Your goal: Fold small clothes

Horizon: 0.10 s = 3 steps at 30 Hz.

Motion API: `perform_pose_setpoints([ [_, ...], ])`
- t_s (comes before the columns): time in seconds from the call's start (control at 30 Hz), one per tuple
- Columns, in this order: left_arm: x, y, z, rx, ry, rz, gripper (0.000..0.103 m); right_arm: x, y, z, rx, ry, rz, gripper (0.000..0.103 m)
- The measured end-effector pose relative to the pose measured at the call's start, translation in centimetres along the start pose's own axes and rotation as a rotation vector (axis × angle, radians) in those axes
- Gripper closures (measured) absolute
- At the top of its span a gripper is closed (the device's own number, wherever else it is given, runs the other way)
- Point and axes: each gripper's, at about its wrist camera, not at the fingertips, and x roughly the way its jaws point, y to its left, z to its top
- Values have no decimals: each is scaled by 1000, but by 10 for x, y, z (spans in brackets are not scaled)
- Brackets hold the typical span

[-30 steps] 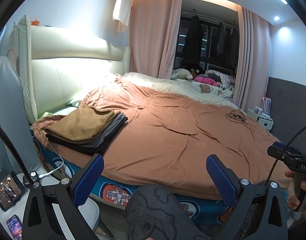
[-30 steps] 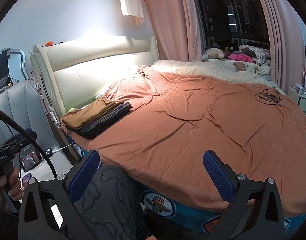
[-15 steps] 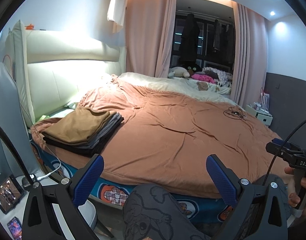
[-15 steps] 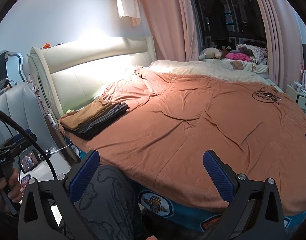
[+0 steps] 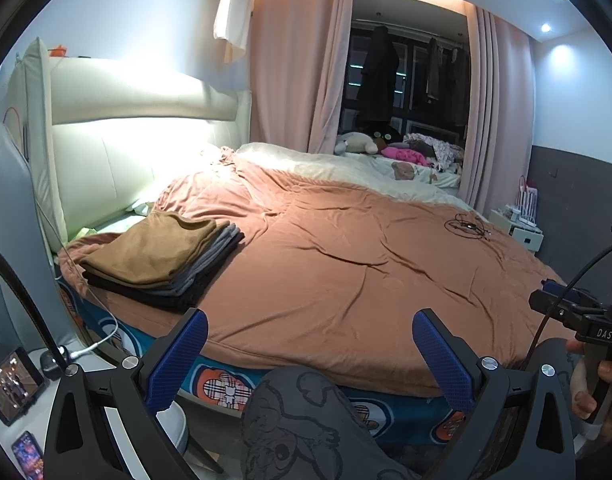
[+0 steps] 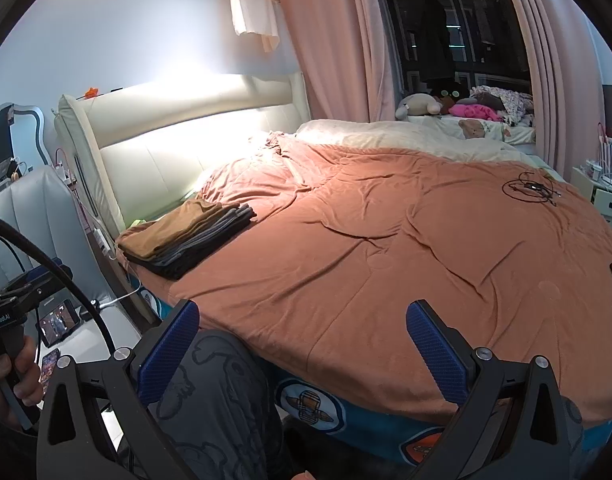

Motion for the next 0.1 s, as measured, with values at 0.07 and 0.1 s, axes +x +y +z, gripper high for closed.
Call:
perform_pose_setpoints([
  [0.07,0,0,-1,3,-10,11,0,2,0,0,1,1,0,0],
  [0.1,0,1,-1,3,-10,7,0,3,0,-1,3,1,-1,0],
])
